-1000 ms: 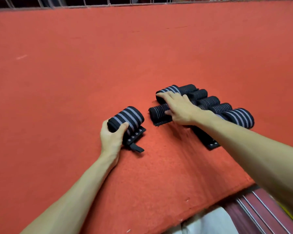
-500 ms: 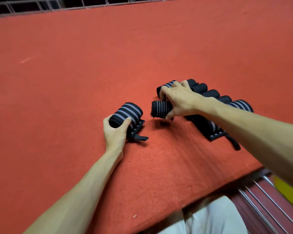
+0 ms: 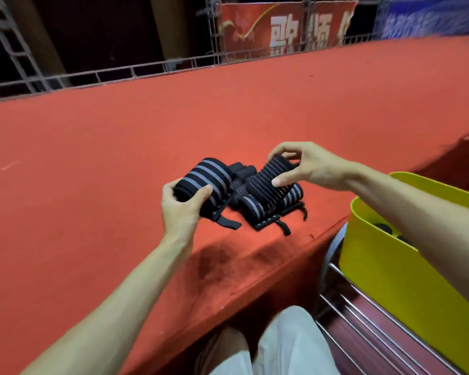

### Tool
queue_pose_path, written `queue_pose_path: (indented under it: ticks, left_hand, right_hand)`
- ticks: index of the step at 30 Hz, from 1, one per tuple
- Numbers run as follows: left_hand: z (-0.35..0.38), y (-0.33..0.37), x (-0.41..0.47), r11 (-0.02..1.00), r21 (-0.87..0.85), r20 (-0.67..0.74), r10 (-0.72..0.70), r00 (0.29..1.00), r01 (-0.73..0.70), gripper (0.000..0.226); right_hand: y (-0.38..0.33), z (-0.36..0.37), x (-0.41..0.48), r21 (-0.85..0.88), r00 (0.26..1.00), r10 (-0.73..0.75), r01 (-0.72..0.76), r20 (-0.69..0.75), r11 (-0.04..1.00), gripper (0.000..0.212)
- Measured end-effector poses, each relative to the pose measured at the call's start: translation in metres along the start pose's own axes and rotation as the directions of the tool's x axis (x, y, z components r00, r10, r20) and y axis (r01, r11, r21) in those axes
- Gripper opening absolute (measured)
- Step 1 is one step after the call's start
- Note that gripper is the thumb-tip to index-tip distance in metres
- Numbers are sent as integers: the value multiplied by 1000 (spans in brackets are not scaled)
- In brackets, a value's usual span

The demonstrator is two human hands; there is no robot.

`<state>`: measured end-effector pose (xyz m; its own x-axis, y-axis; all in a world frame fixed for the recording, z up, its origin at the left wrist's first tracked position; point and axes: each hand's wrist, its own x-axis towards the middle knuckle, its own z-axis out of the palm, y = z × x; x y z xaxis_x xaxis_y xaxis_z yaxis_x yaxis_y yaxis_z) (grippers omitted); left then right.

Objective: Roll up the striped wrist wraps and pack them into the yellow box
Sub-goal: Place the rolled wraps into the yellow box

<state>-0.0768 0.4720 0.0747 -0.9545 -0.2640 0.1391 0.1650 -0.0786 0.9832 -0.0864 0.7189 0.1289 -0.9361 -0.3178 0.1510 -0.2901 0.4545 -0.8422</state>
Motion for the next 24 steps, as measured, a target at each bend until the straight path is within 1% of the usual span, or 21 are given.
queue_pose_path:
  ticks: [1, 2, 5, 8, 10, 14, 17, 18, 21, 24]
  left_hand:
    - [11, 2, -7, 999, -39, 41, 13, 999, -12, 60]
    - [25, 2, -15, 999, -43, 82, 24, 996, -21, 57]
    - [77, 3, -33, 999, -27, 205, 52, 977, -48, 53]
    - [118, 1, -45, 997, 30, 317, 57, 947, -70, 57]
    - [144, -2, -51, 989, 64, 373, 103, 922, -137, 57]
    - [195, -13, -61, 959, 123, 471, 169, 866, -254, 48]
    - [228, -24, -65, 937, 140, 587, 181, 789, -319, 50]
    - [236, -26, -66, 928, 145, 620, 186, 762, -344, 51]
    - [259, -35, -64, 886, 155, 704, 212, 678, -437, 53]
    - [272, -42, -63, 846, 147, 753, 240, 613, -512, 57]
  right_hand:
    - [6, -12, -11, 36, 1000, 17, -17, -7, 999, 33]
    - [13, -27, -26, 57, 999, 29, -27, -24, 998, 31]
    - [32, -67, -69, 127, 991, 105, -95, -78, 987, 29]
    - [50, -101, -103, 183, 973, 206, -185, -102, 966, 28]
    - [64, -120, -122, 200, 965, 235, -210, -116, 957, 25]
    - [95, -146, -157, 277, 930, 349, -307, -117, 911, 24]
    - [120, -157, -180, 346, 897, 435, -385, -80, 856, 19]
    - [129, -158, -184, 338, 886, 456, -406, -82, 849, 19]
    - [163, -159, -194, 197, 831, 546, -520, -106, 831, 20]
    - [197, -155, -197, 62, 743, 662, -659, -97, 749, 24]
